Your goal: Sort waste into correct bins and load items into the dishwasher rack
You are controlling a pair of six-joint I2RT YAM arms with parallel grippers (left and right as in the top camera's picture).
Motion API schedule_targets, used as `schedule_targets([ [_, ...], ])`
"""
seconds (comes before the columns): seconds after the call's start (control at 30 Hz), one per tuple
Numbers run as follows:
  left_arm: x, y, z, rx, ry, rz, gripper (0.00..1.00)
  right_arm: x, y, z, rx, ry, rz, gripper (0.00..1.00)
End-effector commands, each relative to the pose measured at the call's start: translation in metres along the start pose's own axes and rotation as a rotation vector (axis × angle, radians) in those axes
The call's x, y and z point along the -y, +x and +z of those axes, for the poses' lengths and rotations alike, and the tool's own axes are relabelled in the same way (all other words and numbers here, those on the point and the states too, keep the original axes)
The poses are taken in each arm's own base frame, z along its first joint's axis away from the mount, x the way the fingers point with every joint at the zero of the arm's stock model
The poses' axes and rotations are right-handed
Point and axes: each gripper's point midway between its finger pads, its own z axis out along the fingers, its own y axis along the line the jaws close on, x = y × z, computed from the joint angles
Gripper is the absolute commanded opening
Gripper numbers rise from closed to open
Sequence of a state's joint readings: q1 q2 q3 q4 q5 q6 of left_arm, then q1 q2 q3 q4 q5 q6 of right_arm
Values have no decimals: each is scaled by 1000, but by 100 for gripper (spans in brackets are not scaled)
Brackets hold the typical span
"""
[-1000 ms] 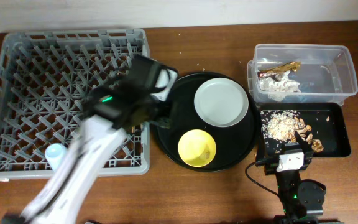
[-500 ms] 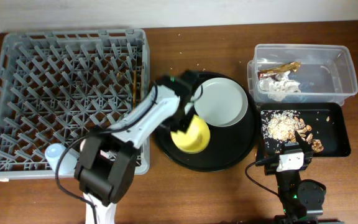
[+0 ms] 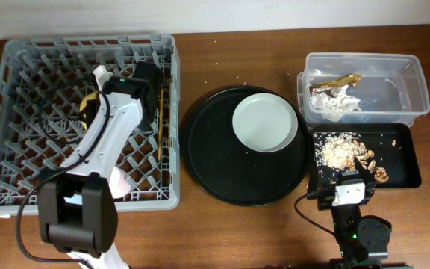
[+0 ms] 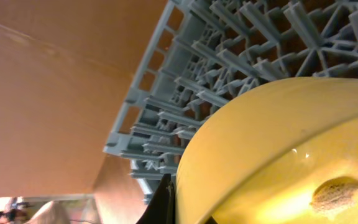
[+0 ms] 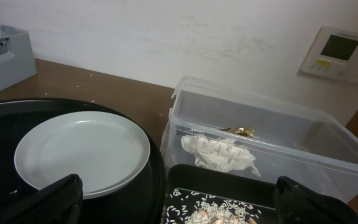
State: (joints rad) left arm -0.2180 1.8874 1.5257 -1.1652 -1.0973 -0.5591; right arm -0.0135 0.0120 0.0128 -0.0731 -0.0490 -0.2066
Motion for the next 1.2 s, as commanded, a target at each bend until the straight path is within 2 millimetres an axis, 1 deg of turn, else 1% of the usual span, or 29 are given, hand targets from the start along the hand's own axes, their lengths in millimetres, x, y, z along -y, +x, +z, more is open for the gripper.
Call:
schedule_targets([
  [0.0, 18, 15, 4, 0, 16, 6, 0, 1, 3, 0, -5, 8, 5, 98],
  [0.1, 25, 31, 8, -11, 9, 49, 0, 1, 3, 0, -5, 8, 5, 99],
  [0.17, 24, 33, 7, -14, 7, 63, 0, 1, 3, 0, -5, 8, 5, 98],
  [0.23, 31, 35, -3, 0, 24, 94, 1, 1, 3, 0, -5, 8, 5, 98],
  [0.27, 34, 34, -9, 14, 33, 104, 4, 1, 3, 0, -5, 8, 5, 99],
  [0.3, 39, 34, -15, 30, 43, 113, 6, 1, 3, 0, -5, 8, 5, 99],
  [0.33, 44, 34, -23, 47, 55, 124, 11, 1, 3, 0, -5, 8, 5, 98],
  [0.37, 52, 35, -33, 64, 80, 141, 27, 1, 3, 0, -5, 8, 5, 99],
  [0.43, 61, 44, -41, 44, 126, 171, 35, 1, 3, 0, -5, 8, 5, 98],
  [0.47, 61, 46, -42, 35, 136, 182, 36, 1, 3, 0, -5, 8, 5, 98],
  [0.5, 62, 50, -45, 17, 156, 190, 40, 1, 3, 0, -5, 8, 5, 99],
  [0.53, 62, 53, -49, -16, 203, 187, 42, 1, 3, 0, -5, 8, 5, 98],
  [0.57, 60, 53, -56, -34, 250, 168, 47, 1, 3, 0, -5, 8, 5, 98],
  [0.6, 56, 50, -66, -51, 315, 135, 57, 1, 3, 0, -5, 8, 5, 98],
  [0.63, 53, 45, -85, -78, 436, 81, 65, 1, 3, 0, -5, 8, 5, 98],
  [0.67, 57, 45, -100, -110, 543, 51, 66, 1, 3, 0, -5, 8, 5, 99],
  [0.7, 65, 47, -116, -148, 659, 29, 66, 1, 3, 0, -5, 8, 5, 99],
  [0.73, 80, 52, -138, -204, 818, 14, 67, 1, 3, 0, -5, 8, 5, 98],
  [0.77, 94, 54, -155, -243, 932, 8, 67, 1, 3, 0, -5, 8, 5, 99],
  [0.8, 104, 51, -165, -247, 1002, 12, 67, 1, 3, 0, -5, 8, 5, 98],
  [0.9, 121, 41, -175, -193, 1058, 27, 67, 1, 3, 0, -5, 8, 5, 98],
  [0.93, 132, 39, -185, -168, 1103, 50, 67, 1, 3, 0, -5, 8, 5, 98],
  [0.97, 146, 39, -205, -120, 1202, 125, 67, 1, 3, 0, -5, 8, 5, 98],
  [1.0, 155, 38, -219, -86, 1261, 167, 66, 1, 3, 0, -5, 8, 5, 99],
  [1.03, 173, 37, -245, 5, 1358, 250, 66, 1, 3, 0, -5, 8, 5, 98],
  [1.07, 194, 39, -260, 85, 1389, 321, 66, 1, 3, 0, -5, 8, 5, 99],
  [1.1, 214, 45, -265, 110, 1398, 354, 66, 1, 3, 0, -5, 8, 5, 98],
  [1.13, 240, 54, -265, 103, 1400, 379, 66, 1, 3, 0, -5, 8, 5, 98],
  [1.17, 253, 59, -262, 97, 1399, 387, 66, 1, 3, 0, -5, 8, 5, 98],
])
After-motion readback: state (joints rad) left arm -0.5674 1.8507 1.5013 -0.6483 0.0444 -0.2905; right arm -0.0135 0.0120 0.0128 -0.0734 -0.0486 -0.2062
